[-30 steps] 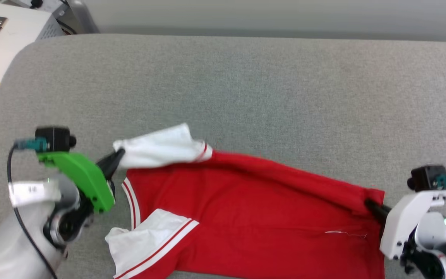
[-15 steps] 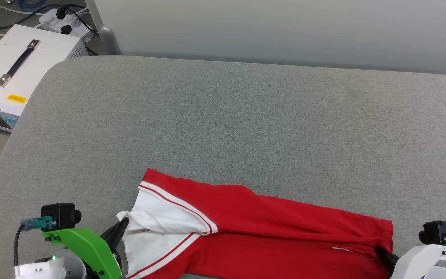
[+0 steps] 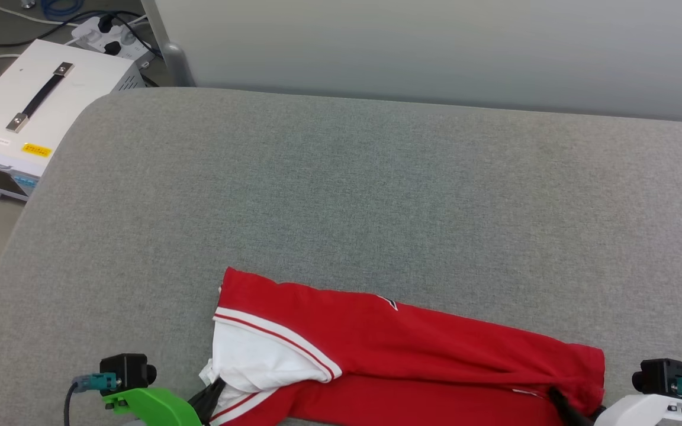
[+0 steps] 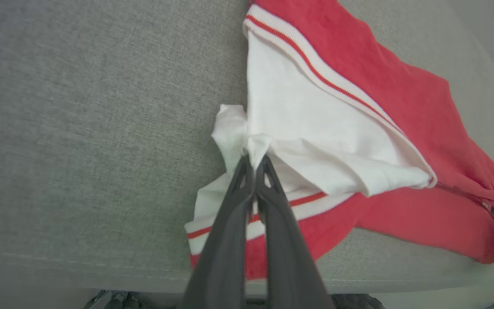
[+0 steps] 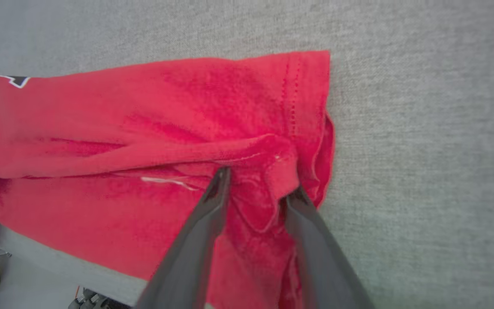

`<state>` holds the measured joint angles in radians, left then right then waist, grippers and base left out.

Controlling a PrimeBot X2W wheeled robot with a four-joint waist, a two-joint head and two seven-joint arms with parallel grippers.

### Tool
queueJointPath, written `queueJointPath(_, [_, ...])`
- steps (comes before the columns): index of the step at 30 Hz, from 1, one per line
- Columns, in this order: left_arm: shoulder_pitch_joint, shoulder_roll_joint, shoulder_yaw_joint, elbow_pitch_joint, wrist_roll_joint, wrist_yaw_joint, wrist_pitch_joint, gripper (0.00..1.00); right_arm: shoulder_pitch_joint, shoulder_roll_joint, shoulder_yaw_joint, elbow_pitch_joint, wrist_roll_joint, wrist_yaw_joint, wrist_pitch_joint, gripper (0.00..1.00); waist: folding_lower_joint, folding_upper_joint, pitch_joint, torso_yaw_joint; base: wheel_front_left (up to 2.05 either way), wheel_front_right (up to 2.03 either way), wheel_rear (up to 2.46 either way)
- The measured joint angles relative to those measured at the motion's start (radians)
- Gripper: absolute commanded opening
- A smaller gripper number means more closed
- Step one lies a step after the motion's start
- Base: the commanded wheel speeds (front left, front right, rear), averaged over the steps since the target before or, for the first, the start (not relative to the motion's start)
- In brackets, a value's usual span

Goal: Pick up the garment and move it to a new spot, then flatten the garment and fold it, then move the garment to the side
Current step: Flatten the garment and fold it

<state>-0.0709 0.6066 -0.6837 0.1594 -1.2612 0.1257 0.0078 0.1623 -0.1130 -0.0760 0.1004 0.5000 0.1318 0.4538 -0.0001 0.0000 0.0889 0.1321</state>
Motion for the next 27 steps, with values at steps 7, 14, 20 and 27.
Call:
queueJointPath(7, [-0.067, -0.029, -0.002, 0.061, 0.078, -0.038, -0.096, 1.00, 0.002, 0.007, 0.012, -0.051, 0.000, -0.001, -0.046, 1.00, 0.0000, 0.0000, -0.003, -0.011, 0.00, 0.00, 0.00])
queueJointPath(14, [-0.106, -0.029, 0.018, 0.027, 0.198, -0.030, -0.228, 1.00, 0.006, -0.020, -0.060, -0.146, 0.009, -0.001, 0.012, 1.00, 0.0000, 0.0000, -0.012, -0.018, 0.00, 0.00, 0.00])
queueJointPath(20, [-0.111, -0.064, 0.136, -0.047, 0.352, 0.037, -0.264, 1.00, 0.022, -0.062, -0.139, -0.169, 0.018, -0.001, 0.153, 1.00, 0.0001, 0.0000, -0.019, -0.009, 0.00, 0.00, 0.00])
queueJointPath(27, [-0.058, -0.147, 0.293, -0.180, 0.617, 0.061, -0.264, 1.00, 0.020, -0.076, -0.116, -0.159, 0.035, -0.001, 0.252, 1.00, 0.0000, 0.0000, -0.010, 0.015, 0.00, 0.00, 0.00])
